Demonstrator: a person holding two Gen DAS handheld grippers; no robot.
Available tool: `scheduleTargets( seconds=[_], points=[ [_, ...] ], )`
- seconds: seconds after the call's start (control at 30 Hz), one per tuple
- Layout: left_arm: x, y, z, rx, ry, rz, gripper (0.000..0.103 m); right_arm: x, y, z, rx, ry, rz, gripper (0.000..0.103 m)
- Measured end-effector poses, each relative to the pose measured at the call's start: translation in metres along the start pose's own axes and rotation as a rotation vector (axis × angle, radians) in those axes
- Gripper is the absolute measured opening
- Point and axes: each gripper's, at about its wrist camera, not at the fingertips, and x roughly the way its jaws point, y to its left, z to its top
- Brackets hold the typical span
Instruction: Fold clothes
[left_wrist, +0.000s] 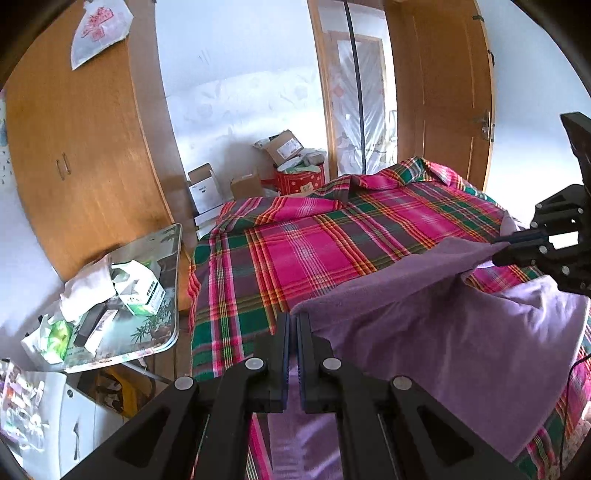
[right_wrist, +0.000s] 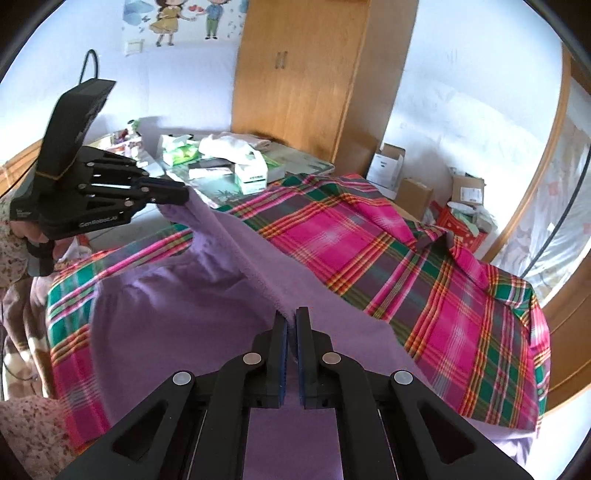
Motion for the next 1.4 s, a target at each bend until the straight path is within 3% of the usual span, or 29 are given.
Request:
scheduleTargets(
  seconds=[0.23,0.73,1.23,1.4],
  points=[
    [-0.025,-0.005,-0.031,-0.013,0.003,-0.015,0.003,-0.017,0.041,-0.021,-0.031,0.014,-0.003,0.005],
    [-0.038,-0.021,-0.092,-0.037,0.051,-0.053,0.003,-0.017,0.084,-0.075,0.017,0.084,0.056,0.005],
    [-0.034,-0.022,-0.138,-0.184,0.087,-0.12,0.004,0.003,0.096,-0.121,0.144,0.119,0.083,0.005],
    [-0.038,-0.008,-0.149,-0.349,0.109,-0.207,0.004,0.009,0.101,-0.129,0.152,0.117,0.061,0.005]
  ],
)
